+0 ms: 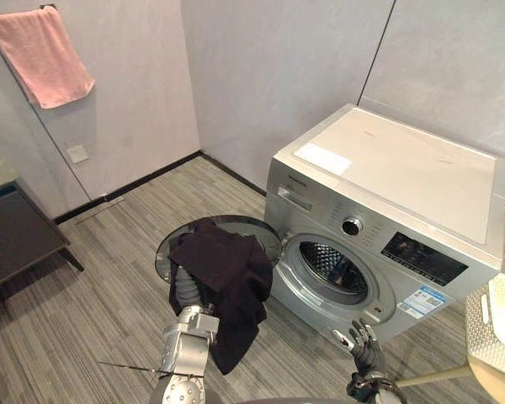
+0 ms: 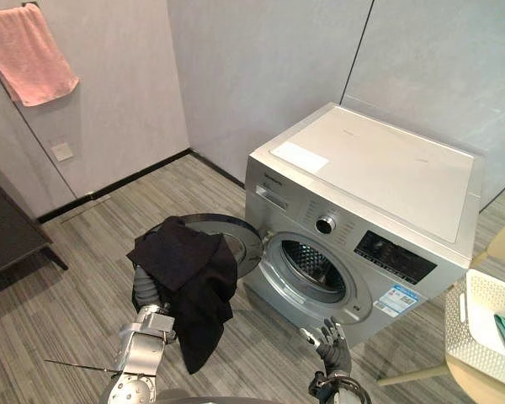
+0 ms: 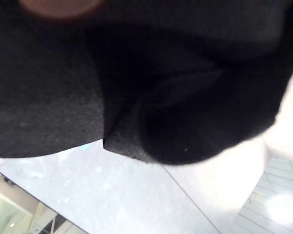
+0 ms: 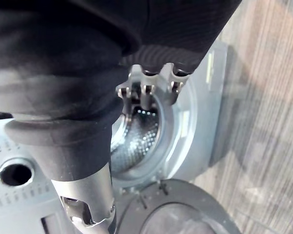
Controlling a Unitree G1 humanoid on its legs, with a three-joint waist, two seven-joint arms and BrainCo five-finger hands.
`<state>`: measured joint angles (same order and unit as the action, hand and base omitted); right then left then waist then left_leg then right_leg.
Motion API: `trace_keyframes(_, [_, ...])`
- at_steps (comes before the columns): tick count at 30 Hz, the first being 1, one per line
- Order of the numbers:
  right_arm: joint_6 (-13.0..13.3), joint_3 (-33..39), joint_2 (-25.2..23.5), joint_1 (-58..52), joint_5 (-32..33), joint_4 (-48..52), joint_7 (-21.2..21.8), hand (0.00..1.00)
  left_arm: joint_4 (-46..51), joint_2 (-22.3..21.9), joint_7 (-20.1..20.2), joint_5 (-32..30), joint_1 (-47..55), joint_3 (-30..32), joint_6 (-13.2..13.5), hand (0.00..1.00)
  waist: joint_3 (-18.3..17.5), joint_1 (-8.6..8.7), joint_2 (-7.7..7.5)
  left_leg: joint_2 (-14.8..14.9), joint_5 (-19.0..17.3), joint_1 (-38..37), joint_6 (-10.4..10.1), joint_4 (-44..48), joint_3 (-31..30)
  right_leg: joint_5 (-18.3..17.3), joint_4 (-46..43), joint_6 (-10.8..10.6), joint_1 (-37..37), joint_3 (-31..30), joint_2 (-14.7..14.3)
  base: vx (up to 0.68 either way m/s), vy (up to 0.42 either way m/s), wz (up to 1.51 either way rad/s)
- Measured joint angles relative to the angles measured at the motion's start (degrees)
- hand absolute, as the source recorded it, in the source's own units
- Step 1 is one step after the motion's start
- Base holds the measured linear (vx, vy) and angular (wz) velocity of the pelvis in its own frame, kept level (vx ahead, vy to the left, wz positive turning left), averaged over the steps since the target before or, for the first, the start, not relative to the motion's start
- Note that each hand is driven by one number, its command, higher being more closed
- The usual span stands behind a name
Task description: Pick up the laundry basket with both hands and put the clothes into the washing machine.
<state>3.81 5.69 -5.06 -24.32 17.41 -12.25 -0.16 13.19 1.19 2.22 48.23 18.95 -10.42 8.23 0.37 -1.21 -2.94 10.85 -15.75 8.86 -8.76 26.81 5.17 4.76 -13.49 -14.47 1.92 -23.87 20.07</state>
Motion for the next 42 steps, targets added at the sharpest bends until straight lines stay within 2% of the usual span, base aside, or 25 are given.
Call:
trace_keyframes(1, [-0.03, 0.05, 0.23, 0.94, -0.16, -0.01, 0.07, 0.0, 0.0, 0.0, -0.44, -0.22, 0.03, 0.27, -0.06, 1.0, 0.21, -0.45, 0.43, -0.8, -0.44, -1.62, 1.82, -0.57, 4.01, 5.91, -0.24, 3.32, 3.25, 4.43, 1.34, -0.05, 0.294, -1.17])
trace_keyframes(3, [-0.17, -0.18, 0.84, 1.88, -0.5, -0.31, 0.23, 0.0, 0.0, -0.47, -1.11, -0.81, 0.04, 1.37, -0.1, 1.0, 0.79, -1.25, 1.57, -0.89, -0.31, -4.25, 3.73, -2.25, 9.06, 8.0, -2.01, 6.85, 6.3, 13.27, 2.91, -0.04, 0.221, -1.33])
trace_keyframes(6, [-0.35, -1.15, 1.04, 2.55, -2.37, -2.39, 0.62, 0.0, -0.2, -1.62, -1.59, -1.75, 0.38, 4.27, -0.01, 1.0, 1.43, -1.11, 2.83, -1.02, -0.01, -11.26, 5.05, -6.73, 17.87, -7.06, -19.2, 8.66, 10.44, 32.82, 1.14, -0.03, 0.108, -1.35])
trace_keyframes(7, [-0.38, -1.19, 1.01, 2.72, -2.42, -3.0, 0.7, 0.0, -0.26, -1.55, -1.57, -1.74, 0.36, 4.28, -0.02, 1.0, 1.39, -0.86, 3.03, -0.97, -0.22, -11.68, 5.32, -7.32, 18.73, -9.09, -19.96, 8.96, 10.4, 35.06, 0.48, -0.08, 0.038, -0.98])
trace_keyframes(9, [-0.32, -0.91, 1.19, 2.71, -2.83, -4.51, 1.63, 0.0, -0.41, -1.62, -1.15, -1.7, 0.25, 3.7, -0.19, 1.0, 1.42, 1.37, 2.94, -1.03, -0.79, -11.63, 4.68, -7.86, 19.69, -12.99, -18.03, 9.96, 10.59, 38.2, -3.02, -0.02, -0.063, -0.45])
trace_keyframes(11, [-0.35, -0.77, 1.37, 2.8, -3.22, -5.97, 1.61, 0.0, -1.28, -1.94, -1.08, -1.7, 0.17, 3.34, -0.29, 1.0, 1.26, 1.79, 2.64, -0.67, -0.64, -11.29, 4.24, -7.79, 19.74, -13.74, -15.37, 10.07, 10.41, 37.05, -5.05, 0.06, -0.097, -0.5])
trace_keyframes(12, [-0.32, -0.69, 1.48, 2.92, -3.55, -6.44, 1.57, 0.0, -2.15, -2.22, -1.09, -1.69, 0.0, 3.3, -0.38, 1.0, 1.84, 2.12, 3.76, -0.05, 0.03, -10.99, 3.77, -7.82, 19.6, -13.51, -14.68, 10.49, 10.36, 36.29, -5.94, 0.04, -0.07, -0.43])
trace_keyframes(15, [-0.36, 0.31, 3.43, 2.09, -3.58, -6.99, 1.51, 0.0, -2.56, -4.0, -0.92, -1.68, -0.5, 1.35, -1.24, 1.0, 2.25, 2.54, 4.98, -0.03, 0.93, -10.69, 2.99, -9.78, 18.47, -13.73, -12.01, 10.82, 9.69, 36.45, -7.0, 0.04, -0.056, -0.06])
trace_keyframes(20, [-0.35, -0.05, 3.87, 2.24, -3.5, -7.32, 1.54, 0.0, -2.57, -4.4, -0.93, -1.64, -1.71, 1.34, -1.28, 1.0, 1.95, 2.71, 5.62, 0.42, 1.14, -11.29, 3.01, -11.24, 15.72, -15.94, -10.79, 11.11, 6.87, 39.07, -7.9, 0.06, -0.061, 0.28])
trace_keyframes(22, [-0.34, -0.73, 3.77, 2.3, -3.35, -7.31, 1.51, 0.0, -2.56, -4.28, -0.97, -1.61, -1.68, 1.4, -1.28, 1.0, 1.58, 3.06, 6.37, 2.01, 0.96, -11.6, 2.8, -10.11, 14.24, -17.52, -10.45, 11.53, 4.81, 41.18, -8.94, 0.14, -0.093, 0.39])
trace_keyframes(24, [-0.36, -1.33, 3.61, 2.31, -2.6, -7.26, 1.52, 0.0, -2.53, -4.26, -0.99, -1.54, -1.64, 1.65, -1.28, 1.0, 1.74, 2.78, 6.74, 4.12, 1.25, -8.14, 3.6, 0.41, 10.49, -19.21, -10.43, 12.02, 3.1, 42.74, -10.03, 0.14, -0.108, 0.16])
trace_keyframes(25, [-0.35, -1.55, 3.53, 2.25, -1.66, -6.6, 1.53, 0.0, -2.53, -4.22, -1.02, -1.19, -1.34, 1.72, -1.32, 1.0, 2.45, 2.1, 7.16, 5.8, 2.69, -5.08, 6.01, 9.97, 7.61, -20.2, -10.51, 12.27, 0.91, 42.74, -10.96, 0.15, -0.131, -0.14])
trace_keyframes(26, [-0.3, -1.54, 3.77, 1.9, -1.51, -5.92, 1.48, 0.0, -2.52, -4.18, -1.04, -1.08, -1.07, 1.79, -1.35, 1.0, 2.95, 1.57, 7.71, 7.09, 6.64, -1.91, 8.39, 18.97, 4.68, -21.22, -10.53, 12.68, -1.32, 42.42, -11.85, 0.21, -0.133, -0.24])
trace_keyframes(27, [-0.31, -1.59, 3.97, 1.69, -1.51, -5.7, 1.44, 0.0, -2.49, -4.11, -1.05, -1.05, -0.67, 1.98, -1.36, 1.0, 3.1, 1.49, 7.65, 7.31, 9.91, -0.51, 8.09, 22.6, 3.17, -21.76, -10.4, 12.95, -2.31, 41.81, -12.07, 0.16, -0.049, -0.46])
trace_keyframes(28, [-0.31, -1.63, 4.28, 1.25, -1.51, -4.62, 1.43, 0.0, -2.46, -3.72, -1.06, -1.02, 0.32, 2.38, -1.35, 1.0, 3.25, 0.98, 7.47, 7.19, 18.06, 1.96, 5.67, 27.88, 1.45, -22.5, -9.62, 13.62, -3.89, 40.02, -11.91, 0.27, -0.01, -0.74])
trace_keyframes(29, [-0.18, -1.88, 4.81, 1.14, -1.53, -3.99, 1.43, 0.0, -2.32, -3.3, -1.05, -0.76, 1.24, 2.82, -1.31, 1.0, 3.28, 0.11, 7.59, 6.84, 18.83, 4.05, 4.2, 31.82, 0.85, -22.67, -8.25, 13.95, -4.79, 38.2, -11.73, 0.24, 0.017, -0.78])
trace_keyframes(30, [-0.23, -1.87, 5.32, 1.14, -1.59, -4.01, 1.42, 0.0, -2.22, -3.29, -0.97, -0.48, 1.63, 2.67, -1.35, 1.0, 3.27, 0.17, 7.57, 6.67, 17.14, 5.43, 3.9, 32.77, 0.93, -22.66, -7.76, 14.0, -4.95, 37.6, -11.56, 0.39, 0.045, -0.79])
trace_keyframes(31, [-0.35, -1.99, 6.28, 0.96, -1.65, -4.01, 1.46, 0.0, -2.26, -3.48, -0.93, -0.38, 2.57, 2.63, -1.59, 1.0, 3.3, 0.13, 7.45, 5.94, 12.82, 8.48, 4.09, 32.87, 1.99, -22.38, -5.98, 14.07, -5.94, 36.04, -11.37, 0.31, 0.039, -0.51])
trace_keyframes(33, [-0.44, -2.53, 6.47, 0.56, -1.72, -4.03, 1.51, 0.0, -2.31, -3.46, -0.91, 0.11, 3.36, 3.24, -1.88, 1.0, 3.76, 0.04, 6.68, 5.29, 10.01, 10.26, 4.98, 27.84, 4.39, -21.79, -3.46, 13.28, -8.33, 35.2, -10.77, 0.28, 0.064, -0.44])
trace_keyframes(34, [-0.41, -2.79, 6.52, 0.38, -1.78, -4.03, 1.52, 0.0, -2.32, -3.52, -0.91, 0.22, 3.62, 3.54, -1.93, 1.0, 3.87, -0.01, 6.37, 4.67, 9.98, 10.35, 5.04, 24.59, 4.92, -21.71, -2.61, 13.14, -9.27, 35.09, -10.4, 0.32, 0.123, -0.37])
trace_keyframes(36, [-0.37, -3.55, 6.98, -0.26, -1.93, -4.06, 1.55, 0.0, -2.31, -3.83, -0.91, 0.6, 4.06, 4.24, -2.13, 1.0, 3.74, -0.33, 6.33, 1.26, 11.06, 8.75, 5.26, 6.52, 6.87, -21.32, -0.4, 12.12, -12.15, 34.9, -9.81, 0.37, 0.215, -0.26])
trace_keyframes(37, [-0.33, -3.84, 7.27, -0.95, -2.29, -4.42, 1.55, 0.0, -2.31, -4.11, -0.9, 0.59, 4.1, 4.38, -2.09, 1.0, 3.58, -0.81, 6.63, -0.09, 13.33, 6.68, 6.81, -2.49, 7.75, -21.85, -0.23, 10.11, -13.19, 34.48, -9.91, 0.35, 0.237, 0.02])
trace_keyframes(38, [-0.65, -3.85, 6.14, -0.91, -2.29, -4.77, 1.52, 0.0, -2.93, -3.48, -0.97, 0.59, 3.37, 4.5, -2.25, 1.0, 2.74, -0.66, 4.3, -1.97, 12.21, 5.69, 6.82, -3.46, 8.83, -21.9, 0.48, 9.05, -13.74, 34.43, -8.03, 0.35, 0.225, 0.05])
trace_keyframes(40, [-0.59, -5.0, 5.45, -0.53, -2.32, -4.34, 1.65, 0.0, -2.92, -3.0, -0.97, 0.59, 2.97, 5.01, -2.25, 1.0, 2.76, -0.83, 2.82, -2.73, 11.45, 5.65, 7.84, -3.87, 9.28, -18.92, 1.82, 8.21, -13.73, 33.71, -7.48, 0.28, 0.17, 0.07])
trace_keyframes(42, [-0.53, -5.28, 4.73, 0.59, -2.42, -4.32, 1.68, 0.0, -2.89, -3.02, -0.97, 0.57, 2.73, 5.21, -2.27, 1.0, 2.85, -0.99, 2.54, -3.0, 10.44, 4.95, 8.77, -4.4, 9.27, -14.29, 2.21, 7.64, -14.0, 32.64, -7.71, 0.27, 0.226, 0.08])
